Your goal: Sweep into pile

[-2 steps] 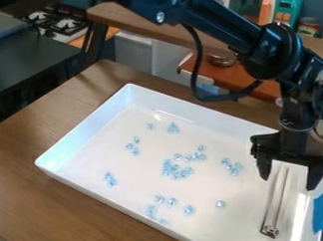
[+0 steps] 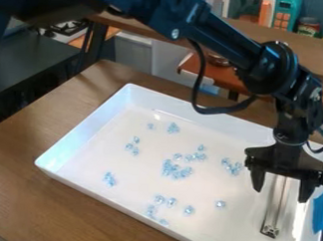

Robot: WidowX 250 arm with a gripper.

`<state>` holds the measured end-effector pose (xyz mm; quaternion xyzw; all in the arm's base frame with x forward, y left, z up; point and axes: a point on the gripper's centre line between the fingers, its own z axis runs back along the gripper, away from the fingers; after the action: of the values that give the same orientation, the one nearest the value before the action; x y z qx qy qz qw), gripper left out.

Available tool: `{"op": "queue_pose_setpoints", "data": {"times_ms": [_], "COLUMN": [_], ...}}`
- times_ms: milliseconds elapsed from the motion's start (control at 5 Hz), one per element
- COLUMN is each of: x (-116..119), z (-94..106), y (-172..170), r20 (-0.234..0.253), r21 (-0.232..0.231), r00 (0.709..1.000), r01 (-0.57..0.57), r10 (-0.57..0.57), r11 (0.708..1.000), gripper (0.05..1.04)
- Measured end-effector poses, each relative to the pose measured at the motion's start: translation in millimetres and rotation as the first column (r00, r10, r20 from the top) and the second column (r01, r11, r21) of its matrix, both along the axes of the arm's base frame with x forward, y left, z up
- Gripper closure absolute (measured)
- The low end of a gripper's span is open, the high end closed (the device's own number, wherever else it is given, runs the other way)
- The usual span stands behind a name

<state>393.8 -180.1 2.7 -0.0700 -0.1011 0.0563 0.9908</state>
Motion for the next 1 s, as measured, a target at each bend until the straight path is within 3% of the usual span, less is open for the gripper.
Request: {"op": "queue_pose_setpoints", "data": {"times_ms": [200, 600, 1000], "x": [1.6, 6.6, 4.3], "z": [0.2, -4.8, -10.4], "y": [1.2, 6.0, 19.8], "r20": [0.008, 0.009, 0.009], "r21": [0.002, -0.014, -0.017], "r00": [1.000, 1.000, 1.000], "r01": [0.009, 0.003, -0.020], "r10": [-0.009, -0.003, 0.021], "r11": [1.000, 1.000, 1.000], "gripper": [0.137, 0.697, 0.745]}}
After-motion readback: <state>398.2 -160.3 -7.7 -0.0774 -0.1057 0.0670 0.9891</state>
